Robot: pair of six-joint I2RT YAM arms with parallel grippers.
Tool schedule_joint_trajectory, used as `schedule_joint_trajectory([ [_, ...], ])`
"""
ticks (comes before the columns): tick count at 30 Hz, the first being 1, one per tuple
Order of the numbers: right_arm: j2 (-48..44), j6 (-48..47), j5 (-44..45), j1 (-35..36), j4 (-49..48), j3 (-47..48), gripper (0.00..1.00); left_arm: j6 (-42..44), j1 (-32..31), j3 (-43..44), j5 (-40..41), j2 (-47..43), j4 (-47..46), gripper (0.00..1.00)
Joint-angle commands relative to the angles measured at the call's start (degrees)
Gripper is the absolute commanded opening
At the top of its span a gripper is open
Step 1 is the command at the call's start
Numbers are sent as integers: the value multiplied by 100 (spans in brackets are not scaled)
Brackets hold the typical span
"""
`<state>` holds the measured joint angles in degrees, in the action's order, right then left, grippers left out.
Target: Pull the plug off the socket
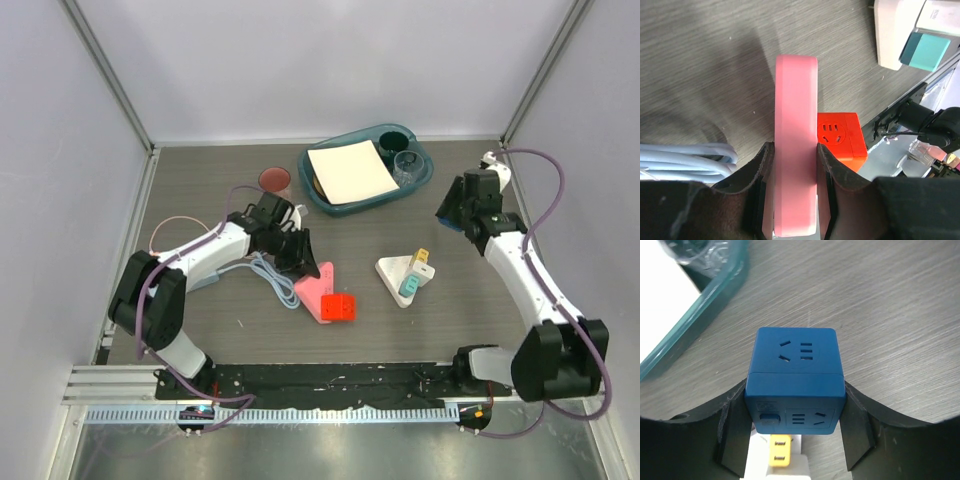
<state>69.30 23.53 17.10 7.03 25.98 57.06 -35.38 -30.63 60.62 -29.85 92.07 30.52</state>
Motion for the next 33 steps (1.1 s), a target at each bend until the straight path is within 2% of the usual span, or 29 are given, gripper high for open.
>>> schedule_joint_trajectory([
  [1,477,328,-946,-631,-812,34,22,57,-4,311,-171,-163,-143,0],
  [5,1155,407,-1630,-1544,-1269,68,23,74,5,196,-293,-269,-196,0],
  [7,1454,486,-2382,-1748,-1428,121,23,136,5,205,-206,-330,-91,0],
  [13,2052,696,-3597,-2267,-2307,-107,27,119,5,64,-373,-611,-170,0],
  [15,2227,819,-3906,-2433,-2571,-256,33,127,-4,55,-390,-690,-178,0],
  [16,2272,924,-4029,-2460,-2754,-300,41,127,5,55,-399,-708,-170,0],
  [17,2290,952,-4065,-2478,-2791,-318,56,119,5,46,-391,-726,-178,0],
  [19,2246,943,-3909,-2504,-2634,-362,64,119,5,38,-355,-743,-178,0],
  [22,2106,847,-3373,-2504,-1820,-187,82,101,5,29,-329,-682,-152,0],
  [27,1869,732,-2740,-2504,-867,130,88,75,-4,64,-381,-550,-82,0],
  [33,912,723,-2923,-2504,-313,43,88,110,5,55,-241,-594,-46,0],
])
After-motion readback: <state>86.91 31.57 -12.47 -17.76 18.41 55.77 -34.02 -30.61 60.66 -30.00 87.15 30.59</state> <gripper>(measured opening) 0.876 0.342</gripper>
